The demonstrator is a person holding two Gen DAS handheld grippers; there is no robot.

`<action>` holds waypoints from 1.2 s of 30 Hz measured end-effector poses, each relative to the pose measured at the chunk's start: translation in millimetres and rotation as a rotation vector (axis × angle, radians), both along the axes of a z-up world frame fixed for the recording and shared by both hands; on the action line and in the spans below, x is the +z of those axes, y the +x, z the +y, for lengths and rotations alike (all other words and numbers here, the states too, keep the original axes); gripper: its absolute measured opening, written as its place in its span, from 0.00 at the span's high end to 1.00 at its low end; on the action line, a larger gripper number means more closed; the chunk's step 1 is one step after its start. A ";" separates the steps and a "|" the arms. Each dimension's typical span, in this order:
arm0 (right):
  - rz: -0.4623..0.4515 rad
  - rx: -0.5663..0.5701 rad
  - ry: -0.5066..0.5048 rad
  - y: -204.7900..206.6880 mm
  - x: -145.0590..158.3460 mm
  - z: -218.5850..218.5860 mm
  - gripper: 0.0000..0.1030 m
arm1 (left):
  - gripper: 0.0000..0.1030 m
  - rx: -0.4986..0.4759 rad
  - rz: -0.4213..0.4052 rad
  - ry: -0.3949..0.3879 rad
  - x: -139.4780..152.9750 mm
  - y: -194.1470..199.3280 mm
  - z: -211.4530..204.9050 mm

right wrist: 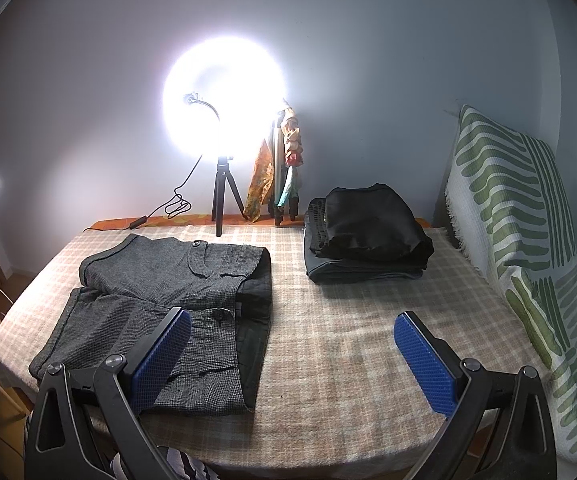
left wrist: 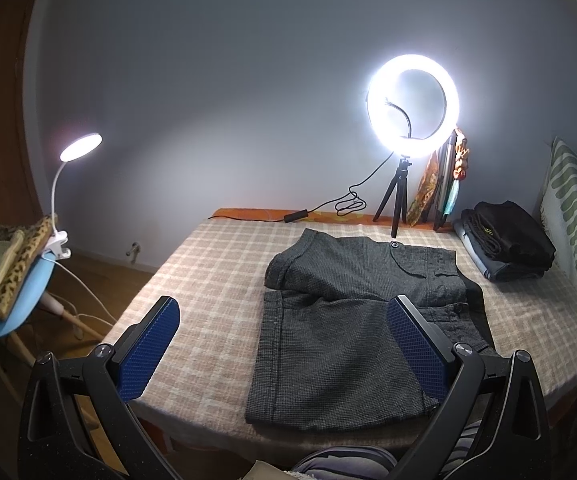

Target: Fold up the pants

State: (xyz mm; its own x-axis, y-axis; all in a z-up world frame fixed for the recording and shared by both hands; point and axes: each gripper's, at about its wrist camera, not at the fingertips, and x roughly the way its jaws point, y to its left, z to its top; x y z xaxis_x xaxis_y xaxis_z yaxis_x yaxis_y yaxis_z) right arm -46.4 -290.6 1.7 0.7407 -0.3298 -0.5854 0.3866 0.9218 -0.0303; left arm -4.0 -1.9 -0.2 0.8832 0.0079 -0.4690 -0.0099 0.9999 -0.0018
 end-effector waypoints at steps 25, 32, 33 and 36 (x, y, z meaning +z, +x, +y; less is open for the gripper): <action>0.007 0.029 -0.008 3.5 -4.1 -0.2 0.00 | 0.00 -0.026 0.035 0.030 -11.4 9.6 9.1; -0.002 0.077 -0.055 7.9 -4.0 -6.6 0.00 | 0.00 -0.032 0.073 0.015 -21.6 27.8 32.3; -0.002 0.086 -0.052 9.5 -5.4 -8.1 0.00 | 0.00 -0.033 0.077 0.008 -22.9 30.0 35.7; 0.008 0.149 -0.054 14.5 -11.1 -8.3 0.00 | 0.00 -0.034 0.092 0.015 -29.9 36.4 42.0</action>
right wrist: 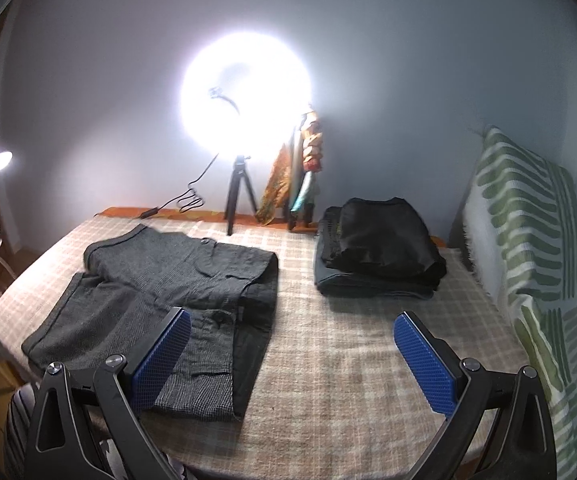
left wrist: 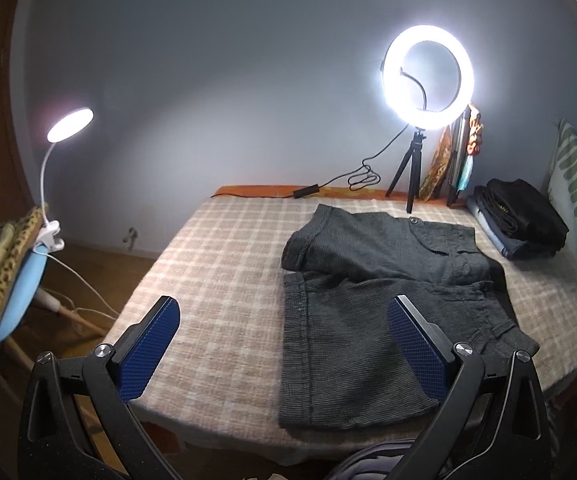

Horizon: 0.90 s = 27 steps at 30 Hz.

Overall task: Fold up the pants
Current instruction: 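Move both tools toward the grey pants and reach for the waistband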

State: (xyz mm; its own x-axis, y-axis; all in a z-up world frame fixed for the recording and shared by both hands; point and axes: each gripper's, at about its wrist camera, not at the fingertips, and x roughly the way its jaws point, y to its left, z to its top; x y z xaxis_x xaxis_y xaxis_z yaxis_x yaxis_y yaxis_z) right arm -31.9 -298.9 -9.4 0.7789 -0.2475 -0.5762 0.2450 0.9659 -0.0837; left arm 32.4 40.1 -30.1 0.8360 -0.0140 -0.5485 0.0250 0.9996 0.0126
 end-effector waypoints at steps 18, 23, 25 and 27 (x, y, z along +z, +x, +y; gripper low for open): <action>0.153 0.356 -0.070 8.7 -51.5 24.4 0.24 | 0.29 -0.142 0.206 -0.005 -58.9 5.7 3.1; 0.211 0.457 -0.071 12.5 -75.0 27.6 0.27 | 0.29 -0.205 0.236 0.027 -72.5 0.6 -2.9; 0.254 0.511 -0.071 17.3 -86.3 31.7 0.31 | 0.29 -0.250 0.248 0.065 -79.7 -1.4 -8.2; 0.289 0.554 -0.084 21.7 -96.4 36.6 0.33 | 0.29 -0.283 0.260 0.111 -87.6 -1.5 -13.2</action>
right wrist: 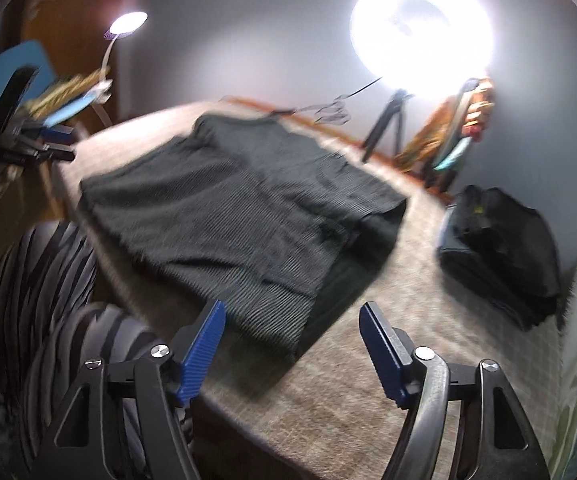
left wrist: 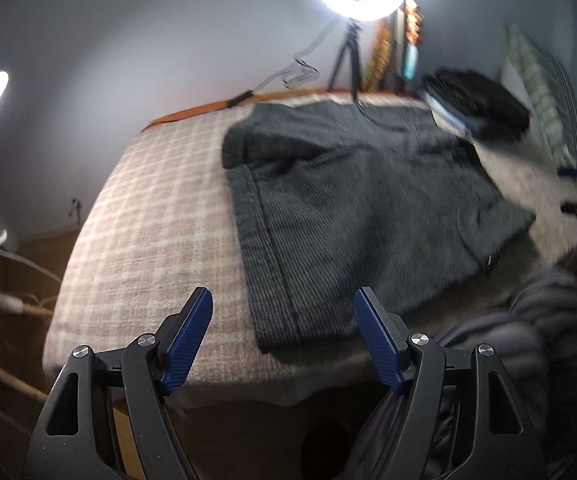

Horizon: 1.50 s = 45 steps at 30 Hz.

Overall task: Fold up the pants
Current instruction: 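Move both tools toward the grey pants and reach for the waistband, then grasp the pants edge with the left tool while the right tool grasps the waistband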

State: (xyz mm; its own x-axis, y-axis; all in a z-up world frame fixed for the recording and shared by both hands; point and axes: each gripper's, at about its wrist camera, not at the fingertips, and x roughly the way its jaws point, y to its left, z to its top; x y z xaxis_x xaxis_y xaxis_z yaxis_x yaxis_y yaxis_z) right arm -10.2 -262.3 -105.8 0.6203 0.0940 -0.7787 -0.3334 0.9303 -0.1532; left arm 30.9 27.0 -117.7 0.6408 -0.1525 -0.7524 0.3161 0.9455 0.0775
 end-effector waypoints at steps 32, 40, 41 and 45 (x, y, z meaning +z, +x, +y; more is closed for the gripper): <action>0.218 0.304 -0.199 52.5 -70.0 45.3 0.76 | 0.29 -0.368 0.058 0.283 -54.7 15.9 -38.9; 0.161 0.221 -0.149 67.6 -36.8 39.1 0.90 | 0.29 -0.382 0.046 0.338 -61.2 15.8 -45.1; 0.155 0.215 -0.142 69.2 -33.5 38.3 0.90 | 0.29 -0.377 0.043 0.345 -61.7 16.6 -45.1; 0.130 0.183 -0.129 76.2 -22.3 35.0 0.91 | 0.29 -0.371 0.022 0.374 -63.2 18.1 -43.3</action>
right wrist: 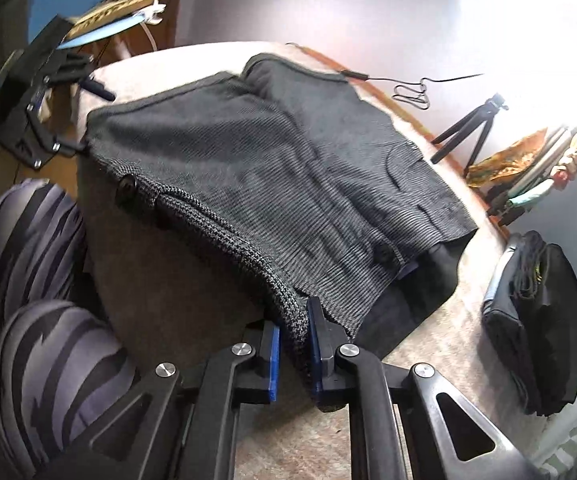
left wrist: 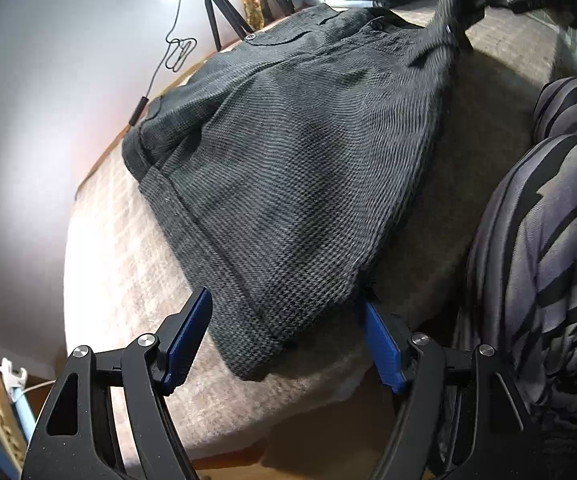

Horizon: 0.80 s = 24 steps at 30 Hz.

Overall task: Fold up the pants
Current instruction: 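Grasp the pants edge with the left tool while the right tool grasps the waistband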

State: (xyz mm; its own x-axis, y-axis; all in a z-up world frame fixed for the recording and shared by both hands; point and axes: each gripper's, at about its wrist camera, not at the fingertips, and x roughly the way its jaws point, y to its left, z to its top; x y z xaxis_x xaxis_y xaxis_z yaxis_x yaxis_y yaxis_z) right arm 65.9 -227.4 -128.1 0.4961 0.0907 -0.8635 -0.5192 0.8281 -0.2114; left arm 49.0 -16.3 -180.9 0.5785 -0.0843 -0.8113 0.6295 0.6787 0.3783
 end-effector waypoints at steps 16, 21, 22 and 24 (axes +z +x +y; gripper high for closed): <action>-0.085 -0.108 0.036 -15.0 18.8 -2.8 0.92 | 0.84 0.096 -0.099 -0.330 51.1 22.8 24.3; -0.180 -0.126 0.024 -16.5 45.2 -4.1 0.92 | 0.86 0.072 -0.175 -0.350 89.8 26.0 25.4; -0.200 -0.131 0.030 -14.7 54.0 -5.2 0.92 | 0.86 0.067 -0.194 -0.348 98.4 28.0 24.9; -0.229 -0.139 0.039 -11.2 66.9 -6.1 0.93 | 0.87 0.060 -0.227 -0.366 116.5 35.4 25.1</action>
